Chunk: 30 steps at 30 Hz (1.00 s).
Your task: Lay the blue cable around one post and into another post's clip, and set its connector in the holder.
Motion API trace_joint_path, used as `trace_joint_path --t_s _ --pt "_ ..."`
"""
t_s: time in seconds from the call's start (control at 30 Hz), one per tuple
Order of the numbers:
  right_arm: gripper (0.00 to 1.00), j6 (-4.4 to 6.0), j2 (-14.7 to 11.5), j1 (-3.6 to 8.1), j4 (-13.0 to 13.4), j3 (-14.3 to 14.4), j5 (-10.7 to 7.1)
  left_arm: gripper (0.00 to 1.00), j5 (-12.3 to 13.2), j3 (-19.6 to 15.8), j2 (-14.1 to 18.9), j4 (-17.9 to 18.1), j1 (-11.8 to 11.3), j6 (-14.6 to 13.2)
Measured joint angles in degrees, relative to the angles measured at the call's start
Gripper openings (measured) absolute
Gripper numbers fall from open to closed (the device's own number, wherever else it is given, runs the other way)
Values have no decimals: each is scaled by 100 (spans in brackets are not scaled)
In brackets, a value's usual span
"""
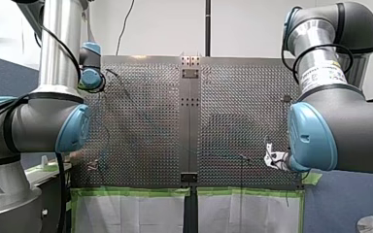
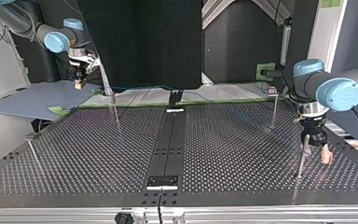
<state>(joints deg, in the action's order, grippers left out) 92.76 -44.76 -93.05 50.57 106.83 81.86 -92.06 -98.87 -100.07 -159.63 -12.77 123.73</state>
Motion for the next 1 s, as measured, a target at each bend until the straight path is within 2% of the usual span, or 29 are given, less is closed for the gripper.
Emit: trace_joint_path --t_s 0.23,0.47,0.73,1.0 --pt "0 57 37 18 178 -33 -413 100 0 -1 1 1 1 -1" --pt "0 10 44 32 23 -118 -825 100 0 0 0 -3 21 -13" --pt "0 -10 58 110 -33 -130 -727 100 -8 -1 -1 -6 38 -16" --pt "0 -28 219 205 -25 -137 -692 100 0 -2 1 -36 40 60"
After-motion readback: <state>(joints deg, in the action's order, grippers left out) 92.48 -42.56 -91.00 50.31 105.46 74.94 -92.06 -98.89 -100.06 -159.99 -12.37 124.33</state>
